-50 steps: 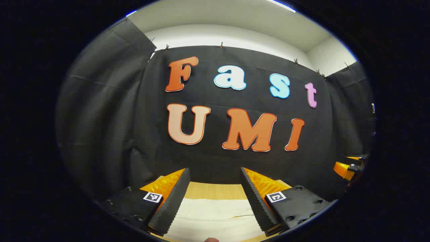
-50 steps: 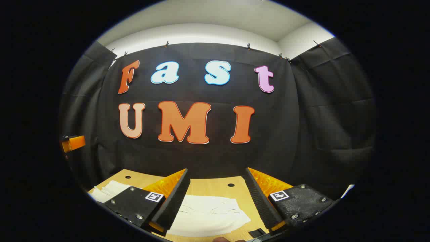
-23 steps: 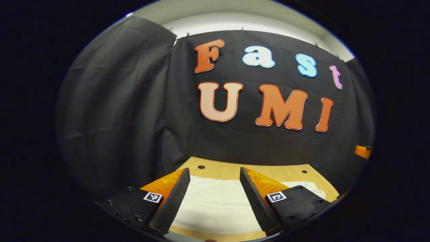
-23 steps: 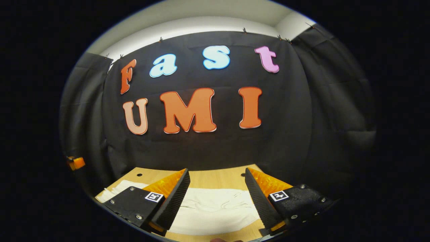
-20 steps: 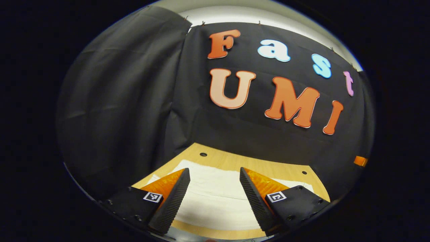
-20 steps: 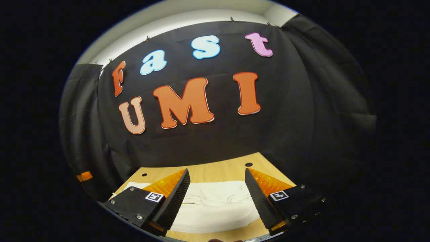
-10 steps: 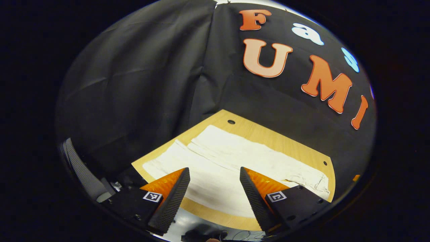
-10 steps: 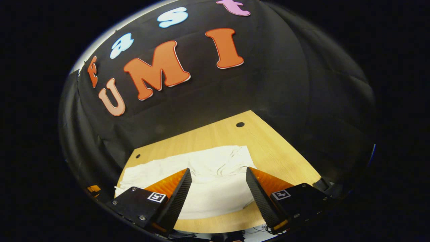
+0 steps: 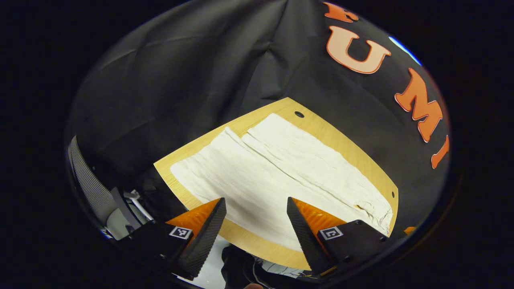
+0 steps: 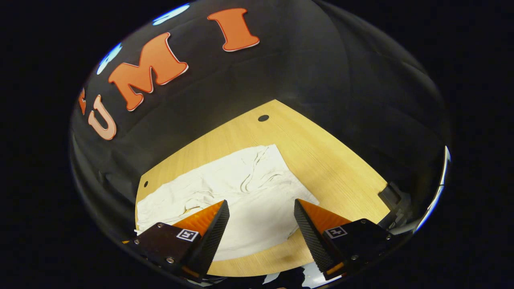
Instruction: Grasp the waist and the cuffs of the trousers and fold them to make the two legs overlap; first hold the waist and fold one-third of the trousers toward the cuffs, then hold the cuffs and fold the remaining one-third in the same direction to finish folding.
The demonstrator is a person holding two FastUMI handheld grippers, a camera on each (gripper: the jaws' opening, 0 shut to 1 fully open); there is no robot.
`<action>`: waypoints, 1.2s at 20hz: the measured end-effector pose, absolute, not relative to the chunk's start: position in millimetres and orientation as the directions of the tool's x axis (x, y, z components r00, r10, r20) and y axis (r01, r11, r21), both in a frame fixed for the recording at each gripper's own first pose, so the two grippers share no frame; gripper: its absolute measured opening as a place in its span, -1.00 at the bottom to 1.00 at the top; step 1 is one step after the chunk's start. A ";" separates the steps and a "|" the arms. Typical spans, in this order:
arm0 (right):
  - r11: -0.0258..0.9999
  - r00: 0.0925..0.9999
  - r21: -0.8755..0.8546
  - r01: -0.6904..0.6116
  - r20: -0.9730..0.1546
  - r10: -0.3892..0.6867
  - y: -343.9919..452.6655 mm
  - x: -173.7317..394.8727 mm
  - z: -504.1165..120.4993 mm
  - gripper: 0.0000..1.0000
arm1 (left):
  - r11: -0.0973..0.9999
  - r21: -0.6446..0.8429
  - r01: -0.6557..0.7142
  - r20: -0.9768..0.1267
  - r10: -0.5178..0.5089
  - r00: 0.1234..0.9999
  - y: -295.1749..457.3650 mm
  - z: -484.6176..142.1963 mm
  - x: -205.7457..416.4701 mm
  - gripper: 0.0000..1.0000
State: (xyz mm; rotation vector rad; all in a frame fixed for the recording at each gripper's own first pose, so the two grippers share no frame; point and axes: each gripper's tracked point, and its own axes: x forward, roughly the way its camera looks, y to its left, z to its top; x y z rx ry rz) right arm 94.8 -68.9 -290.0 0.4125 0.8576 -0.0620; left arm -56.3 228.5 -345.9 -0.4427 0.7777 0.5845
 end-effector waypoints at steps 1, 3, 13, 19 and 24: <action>0.912 0.637 0.338 0.232 -0.761 0.121 -67.4 93.5 -295.4 0.96 | 0.734 -0.163 -0.659 -0.767 0.326 0.553 242.8 -352.7 -57.7 0.98; 0.898 0.616 0.350 0.268 -0.779 0.120 -67.7 95.2 -305.7 0.94 | 0.682 -0.174 -0.711 -0.802 0.320 0.503 265.9 -369.2 -67.1 1.00; 0.817 0.498 0.391 0.423 -0.854 0.151 -60.3 85.5 -358.5 0.92 | 0.457 -0.281 -0.844 -0.888 0.211 0.409 316.2 -426.9 -89.7 0.98; 0.790 0.466 0.390 0.473 -0.871 0.151 -64.6 77.8 -376.1 0.92 | 0.391 -0.325 -0.861 -0.890 0.180 0.418 323.3 -435.3 -82.2 0.97; 0.746 0.455 0.407 0.527 -0.877 0.158 -71.5 75.5 -387.9 0.84 | 0.367 -0.369 -0.854 -0.871 0.183 0.456 335.0 -434.6 -66.2 0.93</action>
